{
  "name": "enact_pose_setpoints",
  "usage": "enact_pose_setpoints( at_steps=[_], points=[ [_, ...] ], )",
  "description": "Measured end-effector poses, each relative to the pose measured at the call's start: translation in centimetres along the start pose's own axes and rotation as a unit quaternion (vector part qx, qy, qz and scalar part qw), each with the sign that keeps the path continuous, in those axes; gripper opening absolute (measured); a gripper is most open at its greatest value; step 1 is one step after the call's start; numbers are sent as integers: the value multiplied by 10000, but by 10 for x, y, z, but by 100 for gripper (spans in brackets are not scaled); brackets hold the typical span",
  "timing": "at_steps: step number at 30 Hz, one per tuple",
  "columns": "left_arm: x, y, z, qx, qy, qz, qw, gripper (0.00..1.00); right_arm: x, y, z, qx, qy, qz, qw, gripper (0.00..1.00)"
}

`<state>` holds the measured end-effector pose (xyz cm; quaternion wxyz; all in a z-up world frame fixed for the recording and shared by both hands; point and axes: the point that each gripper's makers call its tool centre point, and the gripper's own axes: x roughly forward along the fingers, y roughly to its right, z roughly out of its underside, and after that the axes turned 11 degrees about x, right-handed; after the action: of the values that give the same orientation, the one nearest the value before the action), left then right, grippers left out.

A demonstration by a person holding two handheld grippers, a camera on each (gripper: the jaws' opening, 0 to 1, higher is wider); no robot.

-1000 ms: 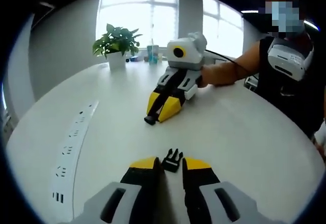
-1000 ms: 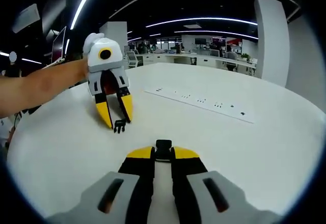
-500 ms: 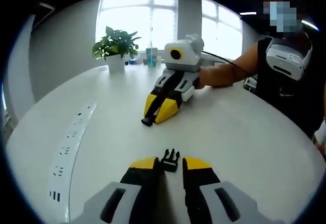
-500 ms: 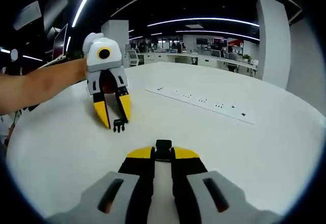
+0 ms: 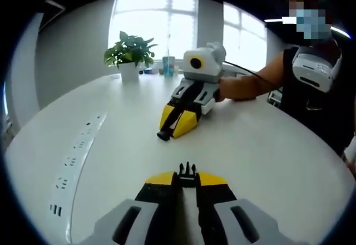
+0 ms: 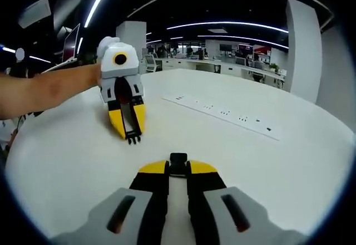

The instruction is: Snap the two parts of the plastic buckle together until the buckle closes and remains connected.

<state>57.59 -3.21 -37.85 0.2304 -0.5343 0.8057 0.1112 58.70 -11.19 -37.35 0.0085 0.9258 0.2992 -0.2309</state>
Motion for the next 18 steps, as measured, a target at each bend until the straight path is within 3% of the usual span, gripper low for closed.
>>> enact_pose_setpoints(
  at_steps=[6, 7, 9, 14, 16, 18],
  points=[
    [0, 1, 0, -91, -64, -76, 9999, 12, 0, -2, 0, -33, 7, -54, 10000, 10],
    [0, 0, -1, -137, -64, -118, 9998, 12, 1, -7, 2, -135, -67, -208, 9997, 10],
    [0, -7, 0, -289, -95, -405, 9987, 11, 1, -5, -2, -94, -10, -87, 9999, 10],
    [1, -11, -1, -578, 97, -677, 9960, 11, 1, -3, 2, -77, -116, -85, 9999, 10],
    [-1, -17, 2, -378, 71, -924, 9950, 11, 1, -3, 1, -36, -126, -114, 9998, 10],
    [-1, -17, 3, -398, 68, -949, 9947, 11, 1, -3, 1, -33, -131, -123, 9998, 10]
  ],
)
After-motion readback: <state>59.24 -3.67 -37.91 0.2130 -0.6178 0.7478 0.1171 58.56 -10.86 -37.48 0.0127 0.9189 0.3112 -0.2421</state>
